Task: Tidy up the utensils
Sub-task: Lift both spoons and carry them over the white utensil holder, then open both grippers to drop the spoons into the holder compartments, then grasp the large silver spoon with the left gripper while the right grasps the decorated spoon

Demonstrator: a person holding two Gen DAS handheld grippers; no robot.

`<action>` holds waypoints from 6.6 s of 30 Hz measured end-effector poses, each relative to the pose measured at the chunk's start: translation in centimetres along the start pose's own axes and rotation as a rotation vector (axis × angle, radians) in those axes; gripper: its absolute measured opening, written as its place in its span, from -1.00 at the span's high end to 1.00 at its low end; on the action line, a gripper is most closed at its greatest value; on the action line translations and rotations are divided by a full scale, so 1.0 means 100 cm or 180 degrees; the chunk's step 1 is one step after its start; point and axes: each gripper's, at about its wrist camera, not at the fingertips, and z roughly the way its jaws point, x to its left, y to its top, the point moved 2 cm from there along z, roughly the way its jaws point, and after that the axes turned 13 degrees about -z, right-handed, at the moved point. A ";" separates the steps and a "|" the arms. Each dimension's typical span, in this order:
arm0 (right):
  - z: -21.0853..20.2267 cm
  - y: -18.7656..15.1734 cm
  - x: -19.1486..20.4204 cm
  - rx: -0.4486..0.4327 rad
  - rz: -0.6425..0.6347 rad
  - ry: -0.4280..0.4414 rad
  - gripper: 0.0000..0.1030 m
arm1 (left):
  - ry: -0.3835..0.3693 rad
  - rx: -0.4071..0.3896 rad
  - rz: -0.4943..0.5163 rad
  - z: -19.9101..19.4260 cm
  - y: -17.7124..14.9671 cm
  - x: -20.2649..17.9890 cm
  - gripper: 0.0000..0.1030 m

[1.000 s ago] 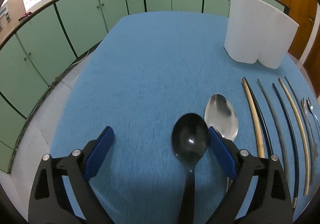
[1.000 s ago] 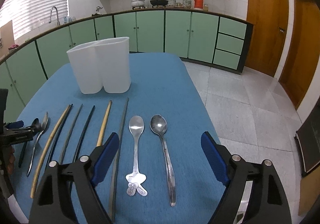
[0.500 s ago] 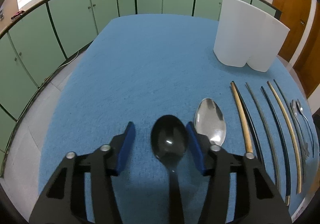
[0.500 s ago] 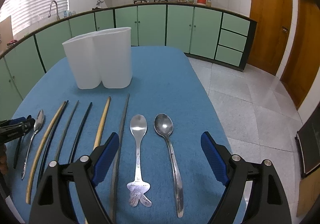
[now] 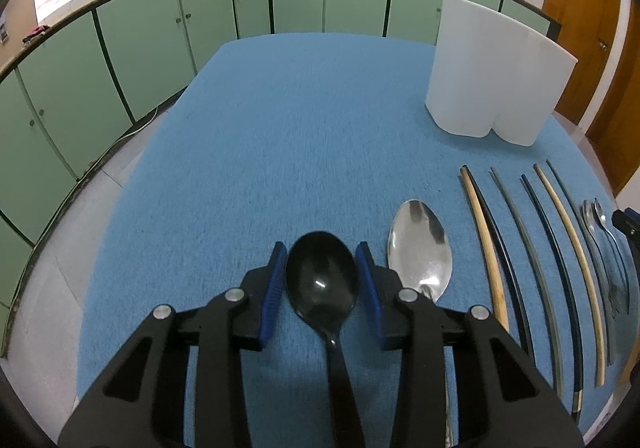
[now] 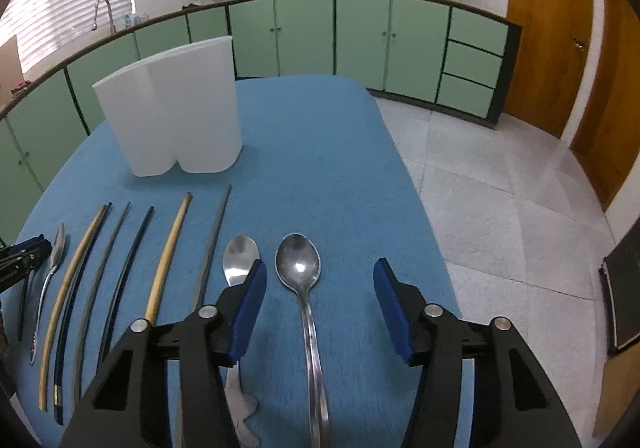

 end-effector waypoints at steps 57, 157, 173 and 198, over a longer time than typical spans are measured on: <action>-0.114 0.124 0.003 -0.1810 -0.0156 0.0348 0.46 | -0.1092 -0.1932 0.0155 -0.122 0.077 -0.078 0.34; 0.002 0.011 0.028 -0.0567 0.0042 0.0539 -0.16 | -0.0561 0.0063 -0.0064 0.003 -0.005 -0.030 0.35; 0.020 0.002 0.039 -0.0139 -0.0251 0.0501 -0.04 | -0.0594 -0.0101 0.0025 -0.012 -0.013 -0.041 0.35; 0.031 0.005 0.030 -0.0046 -0.0175 0.0488 0.20 | -0.0598 -0.0122 0.0088 -0.010 -0.016 -0.043 0.35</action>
